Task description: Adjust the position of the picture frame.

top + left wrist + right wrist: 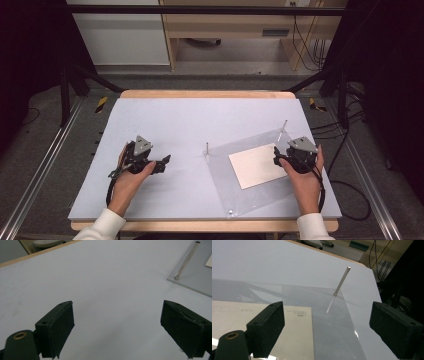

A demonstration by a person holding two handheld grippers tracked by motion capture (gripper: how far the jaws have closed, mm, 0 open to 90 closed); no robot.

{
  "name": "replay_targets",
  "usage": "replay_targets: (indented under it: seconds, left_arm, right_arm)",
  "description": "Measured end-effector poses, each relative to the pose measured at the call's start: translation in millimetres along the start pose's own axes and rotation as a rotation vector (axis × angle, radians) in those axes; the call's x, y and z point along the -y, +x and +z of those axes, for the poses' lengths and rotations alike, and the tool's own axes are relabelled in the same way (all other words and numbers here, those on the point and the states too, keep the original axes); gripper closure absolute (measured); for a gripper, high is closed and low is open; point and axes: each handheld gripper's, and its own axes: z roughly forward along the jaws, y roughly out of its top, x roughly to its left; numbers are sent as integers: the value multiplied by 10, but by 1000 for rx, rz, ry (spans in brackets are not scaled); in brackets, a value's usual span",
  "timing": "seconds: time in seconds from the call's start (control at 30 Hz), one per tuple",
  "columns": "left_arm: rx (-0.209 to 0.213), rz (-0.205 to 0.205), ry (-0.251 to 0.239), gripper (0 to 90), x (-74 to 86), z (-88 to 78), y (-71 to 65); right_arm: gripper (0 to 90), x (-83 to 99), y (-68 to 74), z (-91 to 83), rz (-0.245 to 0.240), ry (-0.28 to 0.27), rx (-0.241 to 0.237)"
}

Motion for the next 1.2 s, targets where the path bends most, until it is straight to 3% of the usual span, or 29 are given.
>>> replay_targets:
  seconds: [0.17, 0.27, 0.4, 0.43, 0.57, 0.7, 0.83, 0.9, 0.97, 1.13, 1.2]
  left_arm:
    - [36, 28, -7, 102, -42, 22, -112]
    - [48, 69, -10, 103, -99, 42, -242]
    - [64, 75, -17, 115, -184, 76, -299]
    - [61, 74, -20, 115, -216, 102, -315]
    - [73, 76, -15, 191, -296, 294, -431]
    - [59, 79, 6, 263, -309, 489, -551]
    - [53, 36, -21, 318, -358, 632, -667]
    - [51, 49, -35, 353, -372, 671, -753]
    - [58, 32, -37, 364, -375, 707, -864]
    - [17, 17, -51, 428, -398, 775, -1109]
    - [-15, 32, -39, 450, -404, 832, -1177]
  right_arm:
    - [130, -7, 12, 8, -12, 23, 3]
    - [143, -36, 23, -6, -16, 30, 2]
    - [161, -72, 21, 5, -35, 47, -8]
    - [194, -85, 18, 12, -32, 57, -22]
    - [301, -123, -36, 43, -95, 123, -92]
    - [368, -189, -136, 100, -80, 175, -133]
    - [452, -273, -236, 154, -96, 199, -138]
    - [477, -303, -287, 180, -93, 210, -142]
    - [500, -319, -337, 197, -80, 196, -149]
    - [496, -318, -385, 233, -48, 184, -110]
    - [506, -314, -394, 254, -35, 167, -107]
